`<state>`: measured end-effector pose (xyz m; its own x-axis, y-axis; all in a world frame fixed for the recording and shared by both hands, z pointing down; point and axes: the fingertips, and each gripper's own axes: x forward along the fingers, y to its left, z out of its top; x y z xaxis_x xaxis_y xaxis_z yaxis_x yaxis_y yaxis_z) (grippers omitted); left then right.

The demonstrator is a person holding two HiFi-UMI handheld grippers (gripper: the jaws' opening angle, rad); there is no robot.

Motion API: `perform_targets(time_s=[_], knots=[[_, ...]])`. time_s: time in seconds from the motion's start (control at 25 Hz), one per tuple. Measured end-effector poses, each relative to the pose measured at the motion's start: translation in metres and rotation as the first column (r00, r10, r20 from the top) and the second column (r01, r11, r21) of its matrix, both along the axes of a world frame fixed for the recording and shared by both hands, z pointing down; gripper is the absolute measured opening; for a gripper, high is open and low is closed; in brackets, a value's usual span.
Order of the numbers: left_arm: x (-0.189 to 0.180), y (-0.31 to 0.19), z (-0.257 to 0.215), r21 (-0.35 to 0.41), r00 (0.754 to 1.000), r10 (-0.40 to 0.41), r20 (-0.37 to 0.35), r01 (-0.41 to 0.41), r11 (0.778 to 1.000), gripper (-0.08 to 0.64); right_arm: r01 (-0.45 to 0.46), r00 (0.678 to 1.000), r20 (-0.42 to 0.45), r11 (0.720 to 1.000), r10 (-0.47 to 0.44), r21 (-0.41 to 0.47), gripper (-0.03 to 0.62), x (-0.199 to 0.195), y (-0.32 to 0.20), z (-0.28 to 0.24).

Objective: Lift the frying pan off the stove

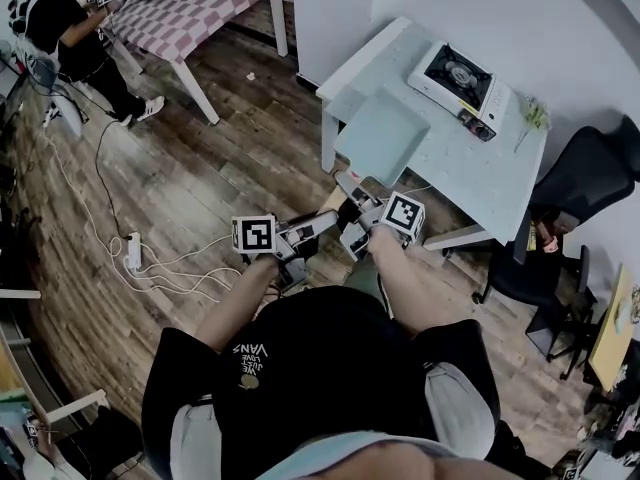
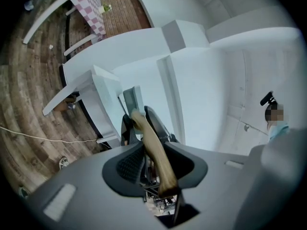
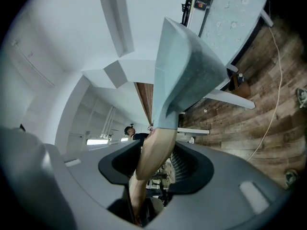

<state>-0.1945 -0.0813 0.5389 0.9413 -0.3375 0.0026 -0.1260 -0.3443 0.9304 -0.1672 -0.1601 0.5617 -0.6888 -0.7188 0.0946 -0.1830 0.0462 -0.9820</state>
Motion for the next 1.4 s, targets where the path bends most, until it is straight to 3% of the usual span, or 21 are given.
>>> perform_targets(time_s=[0.6,0.92,1.08,1.4], knots=[[-0.068,0.057,0.023,-0.063,0.997,-0.081,0.008,0.082,0.995,0.127,0.108,0.993,0.044,0.993,-0.106,-0.041,0.190,-0.081,0.055,0.023],[-0.069,0.056,0.033,-0.081,0.995,-0.097,0.013,0.098,0.992,0.127,0.122,0.992,0.021,0.990,-0.121,-0.069,0.192,-0.082,0.056,0.031],[-0.062,0.050,0.031,-0.088,0.995,-0.099,0.008,0.099,0.991,0.127,0.123,0.991,0.057,0.992,-0.122,-0.022,0.192,-0.079,0.045,0.028],[-0.057,0.041,0.028,-0.071,0.995,-0.101,0.011,0.102,0.992,0.126,0.121,0.991,0.057,0.992,-0.120,-0.018,0.192,-0.074,0.037,0.024]])
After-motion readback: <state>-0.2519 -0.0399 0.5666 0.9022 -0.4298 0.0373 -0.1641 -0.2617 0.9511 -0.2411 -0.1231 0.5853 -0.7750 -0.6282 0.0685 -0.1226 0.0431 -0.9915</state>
